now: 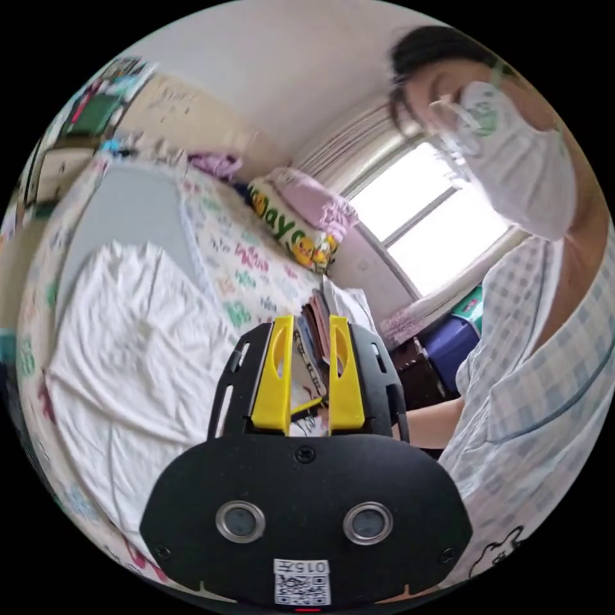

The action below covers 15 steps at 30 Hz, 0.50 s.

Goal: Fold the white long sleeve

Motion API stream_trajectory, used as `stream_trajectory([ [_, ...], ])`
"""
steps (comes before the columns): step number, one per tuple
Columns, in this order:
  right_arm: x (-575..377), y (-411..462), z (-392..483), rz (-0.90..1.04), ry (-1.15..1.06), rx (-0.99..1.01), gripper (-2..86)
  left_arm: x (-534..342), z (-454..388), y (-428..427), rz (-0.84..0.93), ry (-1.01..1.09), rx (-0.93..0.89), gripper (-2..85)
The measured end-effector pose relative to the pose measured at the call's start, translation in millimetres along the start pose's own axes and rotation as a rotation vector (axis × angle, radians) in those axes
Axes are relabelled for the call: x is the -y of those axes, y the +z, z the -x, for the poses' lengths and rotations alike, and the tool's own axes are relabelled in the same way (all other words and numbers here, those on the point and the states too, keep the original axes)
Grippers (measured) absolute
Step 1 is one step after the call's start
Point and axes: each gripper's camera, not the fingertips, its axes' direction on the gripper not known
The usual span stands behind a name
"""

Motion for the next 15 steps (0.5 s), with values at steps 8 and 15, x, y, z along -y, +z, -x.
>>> stream_trajectory([
  [8, -24.0, 12.6, -48.8, -0.016, -0.070, 0.107, 3.5, -34.0, -32.4, 84.2, 0.229, 0.149, -0.280, 8.3],
  [15, -62.9, -12.1, -94.7, -0.196, -0.076, 0.501, 0.7, -126.8, -64.9, 169.5, 0.591, 0.189, 0.049, 16.1],
])
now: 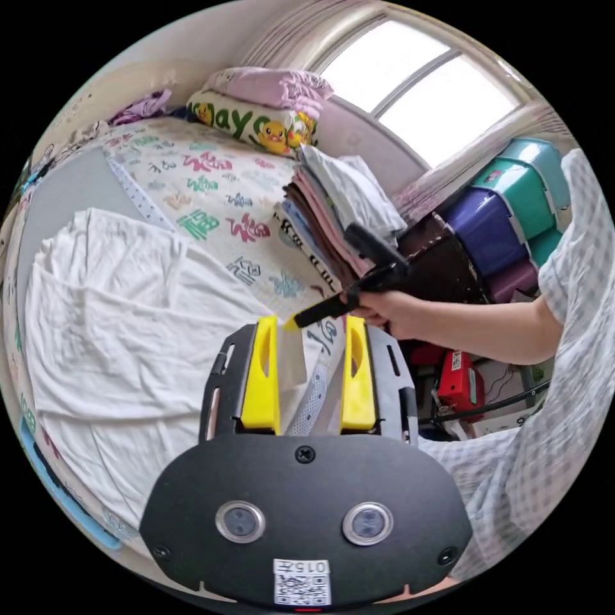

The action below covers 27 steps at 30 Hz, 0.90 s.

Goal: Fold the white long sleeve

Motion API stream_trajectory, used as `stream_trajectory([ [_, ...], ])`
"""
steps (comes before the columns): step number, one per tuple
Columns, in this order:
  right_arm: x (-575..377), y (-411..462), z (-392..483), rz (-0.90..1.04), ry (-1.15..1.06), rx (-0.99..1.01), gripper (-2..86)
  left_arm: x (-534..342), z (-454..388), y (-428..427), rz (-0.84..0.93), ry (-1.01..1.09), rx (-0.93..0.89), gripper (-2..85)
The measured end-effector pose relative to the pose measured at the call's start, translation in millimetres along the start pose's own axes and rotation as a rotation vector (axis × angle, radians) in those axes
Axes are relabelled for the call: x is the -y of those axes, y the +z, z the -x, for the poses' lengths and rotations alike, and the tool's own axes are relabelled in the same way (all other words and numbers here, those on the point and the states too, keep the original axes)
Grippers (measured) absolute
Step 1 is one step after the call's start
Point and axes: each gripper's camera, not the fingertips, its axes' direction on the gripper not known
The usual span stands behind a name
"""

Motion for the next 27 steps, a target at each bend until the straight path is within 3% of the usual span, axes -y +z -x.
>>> stream_trajectory([
  [5, -13.6, -35.1, 6.5, -0.154, -0.010, 0.219, 0.3, 3.9, -21.7, 43.0, 0.126, -0.066, 0.167, 20.4],
  [10, -0.8, -49.3, 22.2, -0.139, -0.057, 0.341, 0.4, 21.6, -20.4, 35.3, 0.026, -0.279, 0.220, 18.5],
  [14, 12.6, -52.5, 47.5, -0.085, -0.128, 0.315, 0.5, 23.8, -6.6, 15.4, -0.088, -0.452, 0.236, 11.5],
  [19, 24.6, -42.9, 85.6, -0.003, -0.182, 0.346, 1.3, 2.8, 12.5, -20.4, -0.158, -0.497, 0.143, 1.5],
  [22, 25.9, -39.2, 124.3, -0.024, -0.247, 0.264, 3.0, -21.9, 29.0, -60.4, -0.179, -0.504, 0.122, 0.0],
  [25, 20.9, -38.6, 170.9, -0.148, -0.334, -0.034, 5.3, -59.5, 57.3, -126.2, -0.232, -0.585, 0.188, -0.4],
  [27, 24.0, -14.5, 200.9, -0.127, -0.396, -0.191, 6.3, -95.4, 80.7, -188.0, -0.313, -0.665, 0.251, -0.5],
])
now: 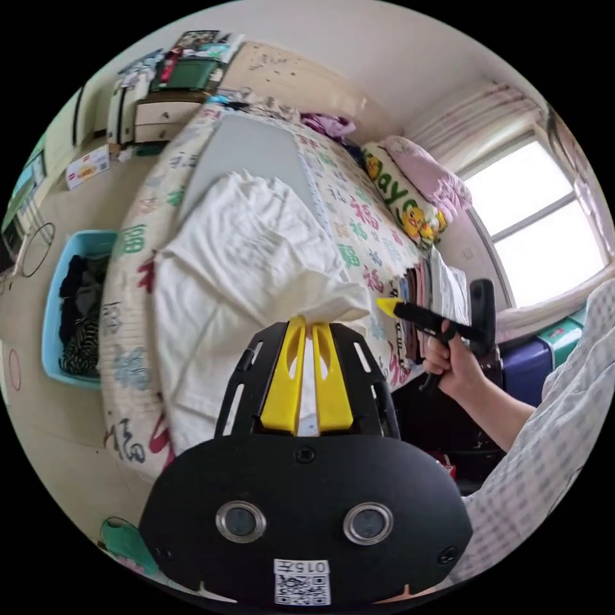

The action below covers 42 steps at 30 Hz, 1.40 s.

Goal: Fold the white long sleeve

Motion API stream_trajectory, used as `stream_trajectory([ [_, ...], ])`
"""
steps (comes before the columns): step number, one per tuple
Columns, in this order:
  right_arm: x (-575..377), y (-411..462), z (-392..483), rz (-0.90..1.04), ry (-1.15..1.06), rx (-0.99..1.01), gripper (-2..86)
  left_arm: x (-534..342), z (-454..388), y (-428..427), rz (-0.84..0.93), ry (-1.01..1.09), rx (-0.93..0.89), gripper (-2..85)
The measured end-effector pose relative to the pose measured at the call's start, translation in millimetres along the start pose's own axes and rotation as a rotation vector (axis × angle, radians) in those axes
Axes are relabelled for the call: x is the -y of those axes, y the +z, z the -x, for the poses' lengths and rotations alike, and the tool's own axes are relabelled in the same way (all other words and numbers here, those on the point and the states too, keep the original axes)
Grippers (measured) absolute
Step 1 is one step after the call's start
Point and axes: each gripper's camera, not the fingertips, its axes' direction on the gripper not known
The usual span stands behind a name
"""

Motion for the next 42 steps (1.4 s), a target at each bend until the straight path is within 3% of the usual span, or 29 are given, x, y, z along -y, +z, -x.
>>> stream_trajectory([
  [5, 27.3, 135.9, 118.0, 0.353, -0.342, -0.034, 9.7, 17.4, 76.9, -86.6, -0.091, -0.100, 0.109, -0.6],
  [11, 7.9, 251.6, 206.1, 0.663, -0.586, -0.135, 11.2, 35.1, 141.8, -122.4, -0.110, -0.192, 0.078, -0.5],
  [15, -8.8, 266.3, 234.4, 0.682, -0.723, -0.323, 6.2, 39.4, 172.5, -122.1, -0.106, -0.242, -0.002, -0.5],
  [18, -12.3, 262.4, 248.9, 0.703, -0.747, -0.339, 3.6, 41.7, 186.8, -121.6, -0.105, -0.271, -0.031, -0.5],
  [21, 4.6, 239.6, 242.5, 0.694, -0.588, -0.270, 1.5, 47.4, 195.7, -127.8, -0.111, -0.285, -0.041, -0.5],
  [24, 41.1, 166.0, 217.2, 0.551, -0.380, -0.181, 0.9, 60.7, 207.8, -145.6, -0.144, -0.287, -0.029, -0.5],
  [28, 104.8, -30.3, 106.7, 0.211, -0.069, -0.447, 1.0, 102.0, 247.5, -186.7, -0.263, -0.273, 0.090, -0.3],
  [31, 123.6, -219.2, -2.1, -0.136, 0.271, -0.730, 2.0, 131.6, 297.0, -220.1, -0.435, -0.430, 0.363, 0.4],
  [33, 100.1, -310.0, -55.6, -0.324, 0.508, -0.752, 3.2, 145.2, 317.3, -219.3, -0.449, -0.537, 0.509, 2.0],
  [35, 47.0, -373.4, -88.2, -0.494, 0.725, -0.758, 3.8, 149.9, 307.6, -207.6, -0.442, -0.511, 0.462, 3.4],
  [37, 16.1, -375.5, -92.1, -0.521, 0.736, -0.764, 3.9, 150.3, 282.4, -184.4, -0.393, -0.447, 0.473, 4.0],
  [42, -7.8, -259.5, -112.2, -0.149, 0.588, -0.616, 3.2, 159.2, 213.4, -74.9, -0.119, -0.277, 0.385, 2.9],
])
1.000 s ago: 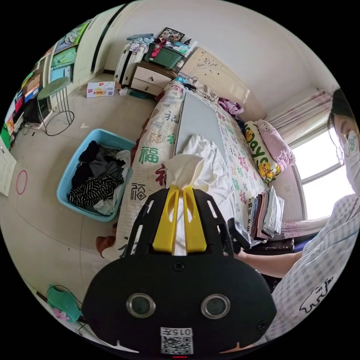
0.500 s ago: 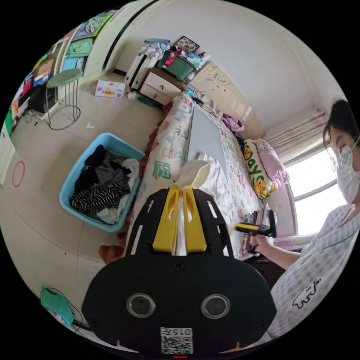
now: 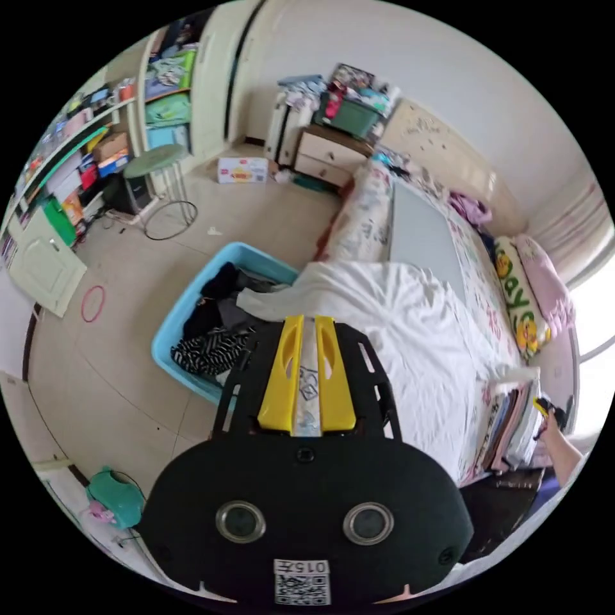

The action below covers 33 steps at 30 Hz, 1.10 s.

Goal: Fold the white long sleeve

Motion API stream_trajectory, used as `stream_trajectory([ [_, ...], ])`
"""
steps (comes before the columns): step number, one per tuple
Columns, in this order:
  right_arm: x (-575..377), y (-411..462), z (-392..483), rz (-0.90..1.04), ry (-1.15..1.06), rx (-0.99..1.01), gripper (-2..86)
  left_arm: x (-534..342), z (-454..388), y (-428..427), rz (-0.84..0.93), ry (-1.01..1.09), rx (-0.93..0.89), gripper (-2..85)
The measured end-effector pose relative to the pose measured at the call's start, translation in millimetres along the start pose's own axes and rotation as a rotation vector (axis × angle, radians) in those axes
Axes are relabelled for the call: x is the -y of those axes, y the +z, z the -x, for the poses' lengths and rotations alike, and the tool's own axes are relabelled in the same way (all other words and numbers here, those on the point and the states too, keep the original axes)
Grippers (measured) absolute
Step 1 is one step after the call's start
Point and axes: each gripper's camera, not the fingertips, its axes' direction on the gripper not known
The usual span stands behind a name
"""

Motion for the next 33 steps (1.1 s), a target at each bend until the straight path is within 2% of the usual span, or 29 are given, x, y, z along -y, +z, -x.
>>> stream_trajectory([
  [4, 2.8, 87.7, 81.4, 0.159, -0.292, 0.092, 2.1, 26.8, -72.2, 48.6, 0.081, 0.227, -0.054, 2.3],
  [10, 69.5, 165.9, 202.6, 0.160, -0.525, 0.153, 0.7, 110.7, -150.6, 135.8, 0.118, 0.366, -0.103, 1.7],
  [16, 141.8, 232.3, 293.0, 0.167, -0.567, 0.133, -0.3, 186.1, -193.8, 232.3, 0.201, 0.358, -0.081, 0.3],
  [21, 172.7, 276.6, 340.5, 0.152, -0.674, -0.068, -0.5, 227.7, -200.5, 294.9, 0.253, 0.356, -0.011, -0.6],
  [28, 214.4, 300.9, 361.5, 0.057, -0.662, -0.165, -0.4, 260.2, -189.2, 314.9, 0.195, 0.378, 0.005, -0.7],
  [33, 236.0, 311.0, 360.3, 0.097, -0.633, -0.100, 0.5, 270.2, -173.1, 315.6, 0.200, 0.346, -0.010, -0.3],
])
